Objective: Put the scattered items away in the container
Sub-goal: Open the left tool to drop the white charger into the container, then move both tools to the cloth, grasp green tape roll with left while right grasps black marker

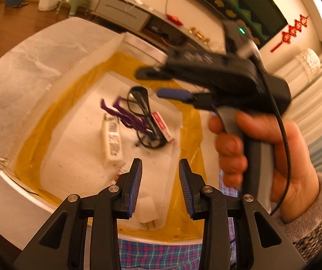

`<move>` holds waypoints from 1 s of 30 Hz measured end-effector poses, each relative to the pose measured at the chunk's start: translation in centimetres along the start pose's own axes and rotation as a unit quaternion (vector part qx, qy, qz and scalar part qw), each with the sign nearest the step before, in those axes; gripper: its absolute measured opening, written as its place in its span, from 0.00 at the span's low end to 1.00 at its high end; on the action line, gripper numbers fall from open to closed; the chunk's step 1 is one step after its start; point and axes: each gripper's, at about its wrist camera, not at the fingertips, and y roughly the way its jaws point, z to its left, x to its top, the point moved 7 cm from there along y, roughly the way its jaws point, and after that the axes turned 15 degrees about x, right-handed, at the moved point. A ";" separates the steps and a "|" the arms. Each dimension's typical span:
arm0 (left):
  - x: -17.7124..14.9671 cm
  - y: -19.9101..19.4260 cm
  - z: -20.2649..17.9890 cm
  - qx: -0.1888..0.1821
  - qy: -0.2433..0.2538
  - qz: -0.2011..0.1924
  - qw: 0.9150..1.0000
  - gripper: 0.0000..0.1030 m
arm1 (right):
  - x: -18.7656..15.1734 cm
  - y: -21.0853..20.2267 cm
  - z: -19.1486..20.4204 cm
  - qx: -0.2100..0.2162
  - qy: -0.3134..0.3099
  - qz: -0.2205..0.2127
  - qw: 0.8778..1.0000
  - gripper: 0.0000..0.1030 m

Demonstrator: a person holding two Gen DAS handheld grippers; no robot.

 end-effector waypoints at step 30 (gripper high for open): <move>1.4 -3.8 -4.7 0.075 0.110 -0.139 0.981 0.35 | -10.2 -13.3 4.7 0.072 -0.156 -0.113 0.979 0.58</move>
